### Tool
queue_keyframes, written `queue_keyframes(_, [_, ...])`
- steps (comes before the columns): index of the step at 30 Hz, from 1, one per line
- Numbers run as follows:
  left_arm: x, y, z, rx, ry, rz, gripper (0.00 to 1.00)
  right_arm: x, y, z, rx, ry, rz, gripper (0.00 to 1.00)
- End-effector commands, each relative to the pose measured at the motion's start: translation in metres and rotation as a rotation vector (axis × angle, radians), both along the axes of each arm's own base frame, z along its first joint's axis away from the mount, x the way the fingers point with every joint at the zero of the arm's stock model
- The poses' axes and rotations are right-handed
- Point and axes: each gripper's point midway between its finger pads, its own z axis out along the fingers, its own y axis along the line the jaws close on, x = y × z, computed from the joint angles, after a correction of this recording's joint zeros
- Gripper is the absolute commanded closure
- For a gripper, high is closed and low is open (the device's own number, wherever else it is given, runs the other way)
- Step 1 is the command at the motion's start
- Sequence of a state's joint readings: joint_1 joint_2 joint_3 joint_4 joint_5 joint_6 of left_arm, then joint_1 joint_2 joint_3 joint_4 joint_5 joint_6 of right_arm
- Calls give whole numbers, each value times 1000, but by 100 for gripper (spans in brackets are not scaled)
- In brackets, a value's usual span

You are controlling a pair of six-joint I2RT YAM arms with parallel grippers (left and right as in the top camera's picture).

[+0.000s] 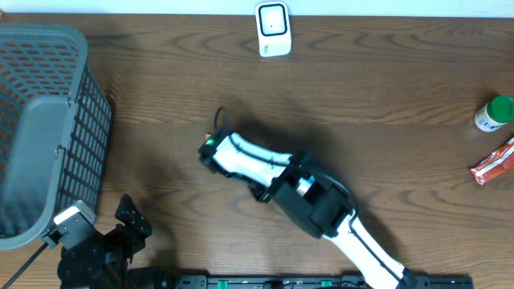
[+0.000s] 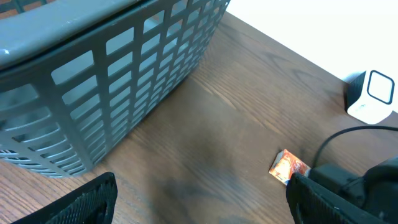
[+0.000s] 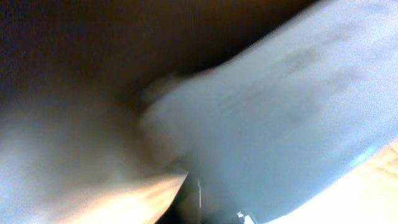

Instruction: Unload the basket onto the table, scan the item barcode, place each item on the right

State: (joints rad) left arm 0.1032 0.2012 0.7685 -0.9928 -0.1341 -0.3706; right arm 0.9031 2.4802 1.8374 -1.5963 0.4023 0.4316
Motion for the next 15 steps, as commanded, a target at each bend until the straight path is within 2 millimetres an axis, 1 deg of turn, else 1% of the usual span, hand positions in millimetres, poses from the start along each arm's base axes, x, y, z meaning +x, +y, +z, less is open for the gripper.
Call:
queue_keyframes(1, [-1,2,0,-3,-1,16,13,22,-19,-22,21,-31,-110,99])
queue_keyframes(3, [-1,2,0,-3,-1,16,13,18,-3,-24,144,49,-151,99])
queue_keyframes(5, [-1,2,0,-3,-1,16,13,11,24,-21,314,144,-171,99])
queue_keyframes(7, [-1,2,0,-3,-1,16,13,9,51,-8,472,205,-147,99])
queue_keyframes(9, [-1,2,0,-3,-1,16,12,13,69,13,581,217,-100,99])
queue_keyframes(10, [-1,2,0,-3,-1,16,13,16,74,25,618,207,-74,92])
queue_keyframes(11, [-1,2,0,-3,-1,16,13,21,79,36,647,188,-49,80])
queue_keyframes(12, [-1,2,0,-4,-1,15,13,24,81,46,669,175,-24,62])
queue_keyframes(13, [-1,2,0,-3,-1,16,13,28,84,57,698,164,16,38])
queue_keyframes(15, [-1,2,0,-3,-1,16,12,35,87,71,743,142,78,2])
